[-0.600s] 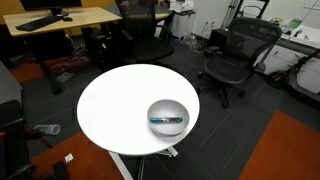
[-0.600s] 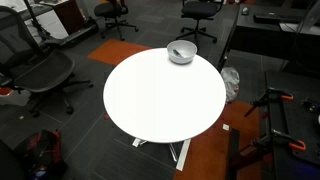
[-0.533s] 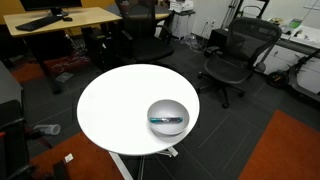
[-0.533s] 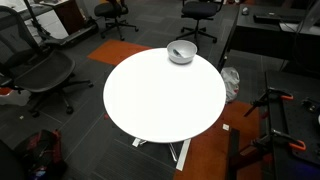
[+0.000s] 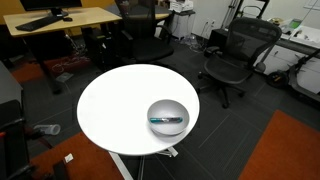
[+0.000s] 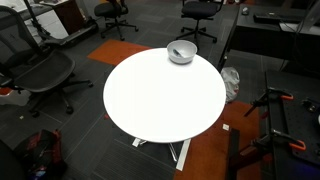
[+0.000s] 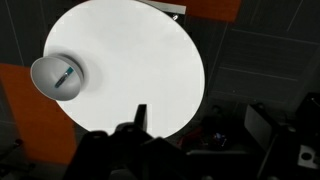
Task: Pick up the pen from the grey bowl and put it on the table.
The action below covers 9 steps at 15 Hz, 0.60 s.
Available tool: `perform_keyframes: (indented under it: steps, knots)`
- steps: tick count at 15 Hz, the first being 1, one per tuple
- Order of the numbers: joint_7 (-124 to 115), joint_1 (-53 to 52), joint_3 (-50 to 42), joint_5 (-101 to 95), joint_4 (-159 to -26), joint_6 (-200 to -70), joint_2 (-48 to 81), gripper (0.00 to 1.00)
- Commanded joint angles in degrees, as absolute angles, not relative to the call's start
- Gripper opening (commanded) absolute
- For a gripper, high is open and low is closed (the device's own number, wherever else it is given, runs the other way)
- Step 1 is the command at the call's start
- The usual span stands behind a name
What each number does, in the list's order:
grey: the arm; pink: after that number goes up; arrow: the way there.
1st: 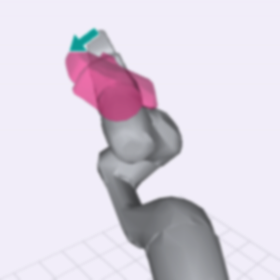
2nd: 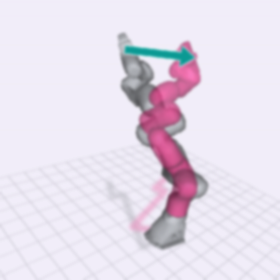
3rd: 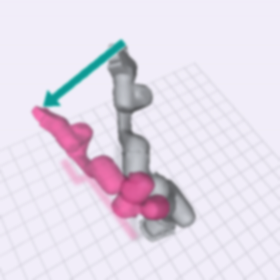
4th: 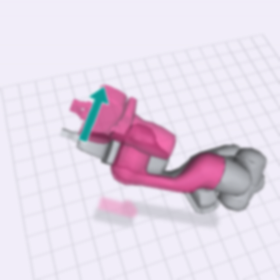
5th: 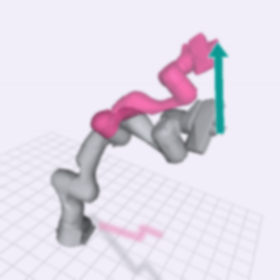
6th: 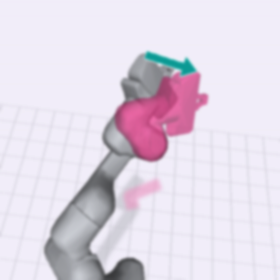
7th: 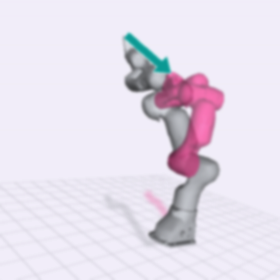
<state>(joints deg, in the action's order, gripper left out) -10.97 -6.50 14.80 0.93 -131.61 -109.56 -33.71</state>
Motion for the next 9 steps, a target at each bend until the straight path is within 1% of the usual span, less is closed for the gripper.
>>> perform_keyframes:
  steps: [1,9]
  knots:
    - [-12.13,-6.06,13.06,0.39,-130.87,-110.69,-33.64,1.00]
    - [-14.33,-1.36,6.92,1.14,-129.12,-115.57,-32.35,1.00]
